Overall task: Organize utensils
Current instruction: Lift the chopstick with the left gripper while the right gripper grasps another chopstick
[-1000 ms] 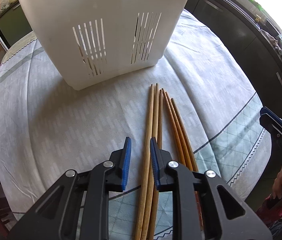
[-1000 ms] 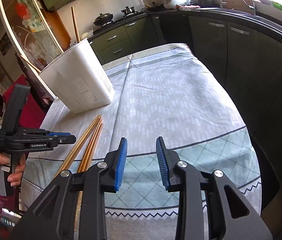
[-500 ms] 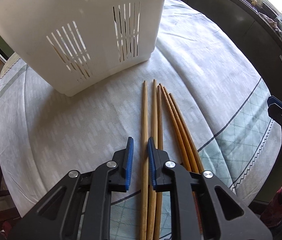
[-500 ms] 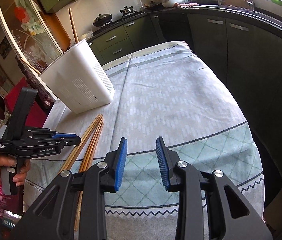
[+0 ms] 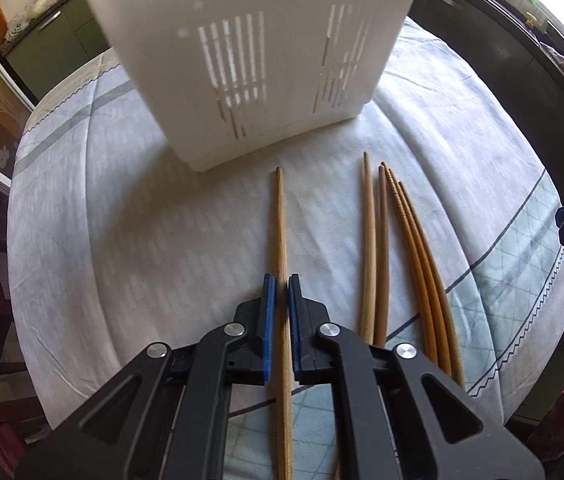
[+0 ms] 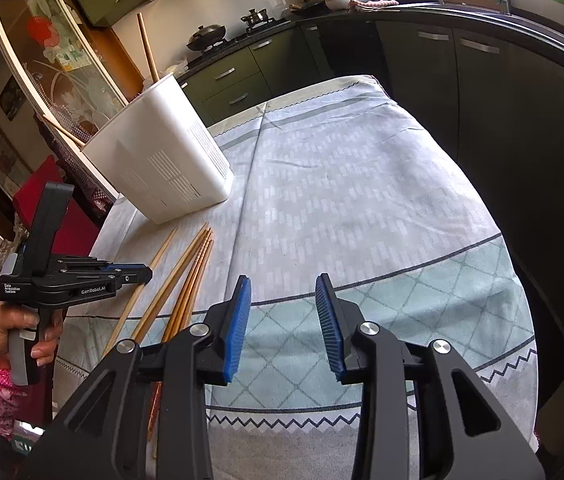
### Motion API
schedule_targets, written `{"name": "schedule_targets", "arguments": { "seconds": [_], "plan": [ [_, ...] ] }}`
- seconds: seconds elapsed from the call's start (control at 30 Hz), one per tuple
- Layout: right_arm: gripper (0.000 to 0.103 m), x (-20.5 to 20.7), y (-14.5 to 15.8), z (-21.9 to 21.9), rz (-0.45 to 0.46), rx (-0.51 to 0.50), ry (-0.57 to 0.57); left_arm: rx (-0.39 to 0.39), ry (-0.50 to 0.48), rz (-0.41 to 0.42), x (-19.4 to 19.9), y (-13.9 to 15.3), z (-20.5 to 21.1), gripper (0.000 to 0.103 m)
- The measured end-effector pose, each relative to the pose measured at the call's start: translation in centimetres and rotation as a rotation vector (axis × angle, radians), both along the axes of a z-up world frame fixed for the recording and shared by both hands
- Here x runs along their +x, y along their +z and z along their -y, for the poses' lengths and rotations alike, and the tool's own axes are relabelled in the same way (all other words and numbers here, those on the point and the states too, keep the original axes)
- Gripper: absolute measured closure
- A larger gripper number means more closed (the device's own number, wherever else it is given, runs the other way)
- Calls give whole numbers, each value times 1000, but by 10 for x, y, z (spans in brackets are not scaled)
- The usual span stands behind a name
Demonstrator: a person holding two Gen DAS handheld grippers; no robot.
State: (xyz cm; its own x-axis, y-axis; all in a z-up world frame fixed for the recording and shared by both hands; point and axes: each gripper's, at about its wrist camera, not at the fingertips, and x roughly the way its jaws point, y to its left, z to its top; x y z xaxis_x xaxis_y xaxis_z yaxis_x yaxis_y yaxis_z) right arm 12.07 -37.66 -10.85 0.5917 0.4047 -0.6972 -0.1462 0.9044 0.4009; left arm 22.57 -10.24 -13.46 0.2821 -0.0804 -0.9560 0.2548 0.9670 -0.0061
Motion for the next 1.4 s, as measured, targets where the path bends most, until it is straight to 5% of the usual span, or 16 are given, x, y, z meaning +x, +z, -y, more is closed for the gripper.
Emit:
{"name": "schedule_targets", "arguments": {
  "seconds": [0.2, 0.53, 0.73, 0.97, 1.4],
  "plan": [
    [68, 3, 2, -16, -4, -17, 42, -93, 70, 88, -14, 22, -34, 96],
    [68, 19, 3, -60, -29, -56, 160, -187, 131, 400, -70, 98, -76, 96],
    [68, 37, -8, -89, -99, -62, 234, -174, 127, 563, -116, 128, -81, 96],
    [81, 53, -24, -113, -171, -119, 271, -179, 104, 590, -132, 132, -79, 96],
    [81, 54, -32, -128, -187, -225, 285, -184, 101, 592, -136, 133, -82, 96]
  ]
}}
